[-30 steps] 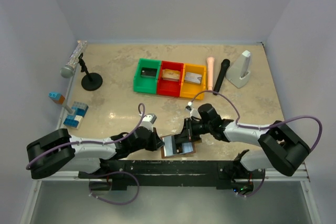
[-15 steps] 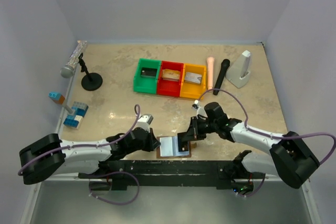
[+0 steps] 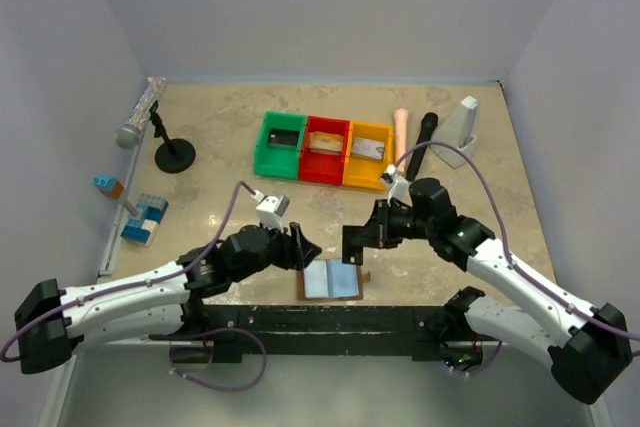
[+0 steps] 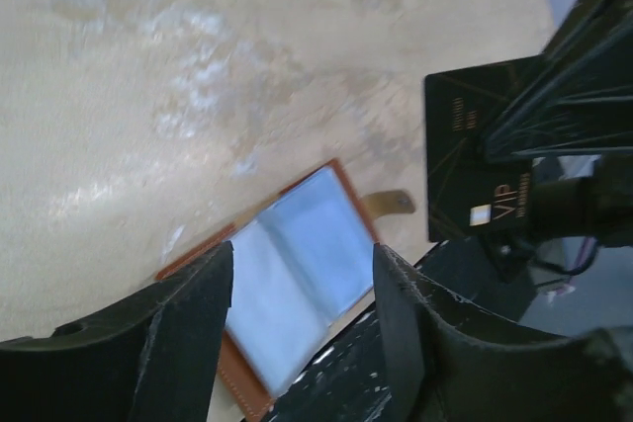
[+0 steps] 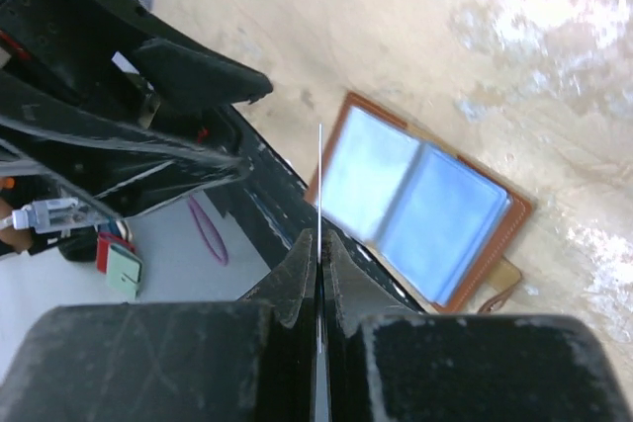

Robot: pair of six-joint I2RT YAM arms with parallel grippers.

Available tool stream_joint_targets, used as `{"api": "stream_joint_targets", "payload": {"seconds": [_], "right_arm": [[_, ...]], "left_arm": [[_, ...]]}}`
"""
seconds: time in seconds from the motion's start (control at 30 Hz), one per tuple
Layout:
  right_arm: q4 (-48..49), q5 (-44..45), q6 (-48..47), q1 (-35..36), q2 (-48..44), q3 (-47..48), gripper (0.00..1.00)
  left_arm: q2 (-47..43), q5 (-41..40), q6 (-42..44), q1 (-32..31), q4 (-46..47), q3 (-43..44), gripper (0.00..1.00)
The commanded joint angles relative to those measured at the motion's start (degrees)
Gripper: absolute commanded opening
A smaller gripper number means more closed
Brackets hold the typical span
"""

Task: Take the credit cards out of the card holder
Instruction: Place the credit card in the storage box.

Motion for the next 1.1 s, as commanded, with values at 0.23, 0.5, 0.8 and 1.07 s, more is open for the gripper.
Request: {"api": "stream_joint_targets", "payload": {"seconds": [0.23, 0.5, 0.8, 1.07], "right_arm": [[15.86, -1.41, 10.09, 1.34, -2.41, 1.41, 0.00], [25.19, -7.66, 11.60, 5.64, -0.12, 2.63, 0.00], [24.58, -9.24, 10.54, 8.55, 1.02, 4.12, 0.00], [24.93, -10.91, 10.19, 9.43, 1.55, 4.91, 0.00]], "left_arm": [[-15.49, 1.47, -0.34, 0.80, 13.29, -4.11, 0.66], [-20.86, 9.04, 4.14, 0.80, 27.39, -10.29, 0.65], [-19.98, 16.51, 3.35, 0.89, 32.40, -10.20, 0.59], [-20.24, 15.90, 2.65, 0.89, 29.94, -10.72, 0.49]]}}
